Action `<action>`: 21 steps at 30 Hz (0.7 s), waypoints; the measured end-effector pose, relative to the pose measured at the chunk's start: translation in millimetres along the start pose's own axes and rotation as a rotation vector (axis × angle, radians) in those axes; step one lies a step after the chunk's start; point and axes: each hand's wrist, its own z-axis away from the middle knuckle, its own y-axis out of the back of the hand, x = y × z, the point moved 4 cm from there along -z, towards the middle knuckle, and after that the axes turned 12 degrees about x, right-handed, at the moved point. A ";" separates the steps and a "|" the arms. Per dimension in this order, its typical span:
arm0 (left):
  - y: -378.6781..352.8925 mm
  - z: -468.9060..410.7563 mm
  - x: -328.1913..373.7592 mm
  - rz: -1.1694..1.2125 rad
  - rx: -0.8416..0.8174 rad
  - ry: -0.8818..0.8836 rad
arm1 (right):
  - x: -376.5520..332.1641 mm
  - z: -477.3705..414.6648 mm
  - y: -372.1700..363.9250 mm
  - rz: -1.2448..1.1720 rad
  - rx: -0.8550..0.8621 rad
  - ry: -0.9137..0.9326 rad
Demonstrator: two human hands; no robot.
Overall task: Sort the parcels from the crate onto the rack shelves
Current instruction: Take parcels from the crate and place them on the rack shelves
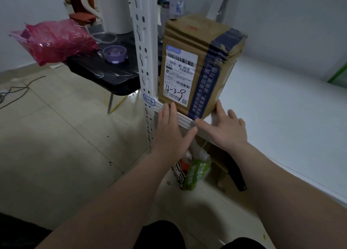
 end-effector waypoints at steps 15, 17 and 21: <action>-1.1 -19.9 -4.3 -0.009 -0.044 -0.011 | 2.6 -14.6 -13.3 0.088 0.035 0.001; -1.2 -19.8 -4.3 -0.009 -0.047 -0.015 | 2.5 -14.5 -14.1 0.096 0.048 0.011; -0.9 -20.4 -4.5 0.013 -0.053 -0.018 | 2.3 -15.0 -14.4 0.097 0.054 0.022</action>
